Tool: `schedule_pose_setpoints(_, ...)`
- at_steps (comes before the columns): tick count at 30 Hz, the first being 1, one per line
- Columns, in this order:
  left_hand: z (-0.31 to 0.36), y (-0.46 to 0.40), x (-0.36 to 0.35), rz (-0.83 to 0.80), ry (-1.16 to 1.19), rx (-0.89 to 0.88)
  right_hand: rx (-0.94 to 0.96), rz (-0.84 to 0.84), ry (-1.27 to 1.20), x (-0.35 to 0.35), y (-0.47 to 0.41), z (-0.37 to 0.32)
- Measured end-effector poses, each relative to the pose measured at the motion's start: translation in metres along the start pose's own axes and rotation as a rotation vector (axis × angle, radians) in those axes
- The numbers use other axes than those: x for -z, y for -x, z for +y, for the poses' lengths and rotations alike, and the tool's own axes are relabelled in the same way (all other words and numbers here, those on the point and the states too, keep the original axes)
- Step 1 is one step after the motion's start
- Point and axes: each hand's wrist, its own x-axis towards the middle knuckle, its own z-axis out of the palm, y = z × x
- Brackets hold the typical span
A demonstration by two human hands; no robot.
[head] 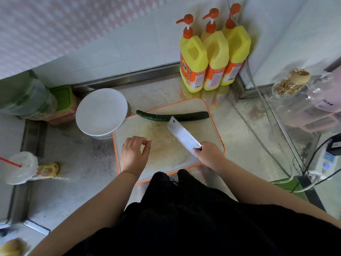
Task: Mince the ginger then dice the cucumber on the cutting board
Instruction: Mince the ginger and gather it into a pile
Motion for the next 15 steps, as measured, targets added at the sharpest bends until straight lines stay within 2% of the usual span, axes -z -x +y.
schedule_pose_setpoints(6, 0.004, 0.003, -0.001, 0.009, 0.014, 0.009, -0.006, 0.028, 0.018, 0.005, 0.001, 0.005)
schedule_pose_setpoints(10, 0.003, 0.004, -0.001, 0.025, 0.026, 0.025, 0.102, -0.008, 0.095, -0.002, 0.008, -0.002)
schedule_pose_setpoints(15, 0.0, 0.005, 0.0, 0.036, 0.035, 0.064, 0.256, -0.133, 0.165, -0.013, 0.017, -0.016)
